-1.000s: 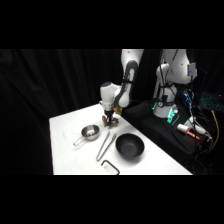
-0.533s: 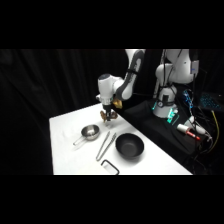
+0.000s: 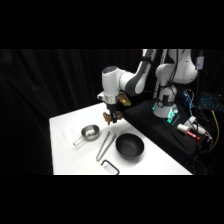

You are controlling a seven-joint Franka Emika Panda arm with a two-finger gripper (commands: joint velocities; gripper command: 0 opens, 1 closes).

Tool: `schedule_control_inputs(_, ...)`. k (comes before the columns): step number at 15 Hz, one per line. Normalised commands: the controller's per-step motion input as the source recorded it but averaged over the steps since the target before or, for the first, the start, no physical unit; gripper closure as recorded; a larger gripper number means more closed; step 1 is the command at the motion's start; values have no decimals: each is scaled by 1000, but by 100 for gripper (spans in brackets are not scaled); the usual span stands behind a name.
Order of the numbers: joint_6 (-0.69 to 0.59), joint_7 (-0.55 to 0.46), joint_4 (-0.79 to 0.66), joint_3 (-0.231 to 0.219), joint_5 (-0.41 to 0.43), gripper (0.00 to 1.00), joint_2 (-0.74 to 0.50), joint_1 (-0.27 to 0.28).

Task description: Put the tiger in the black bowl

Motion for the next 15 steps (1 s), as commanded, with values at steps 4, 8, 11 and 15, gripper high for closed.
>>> schedule_control_inputs(4, -29, -134, -199, 259, 23, 94, -269, 42)
schedule_control_inputs(8, 87, -162, -99, 206, 72, 94, -84, 92)
schedule_control_inputs(11, 157, -147, -6, 162, 52, 94, 75, 125)
schedule_control_inputs(15, 242, -106, 77, 77, -50, 95, 192, 120)
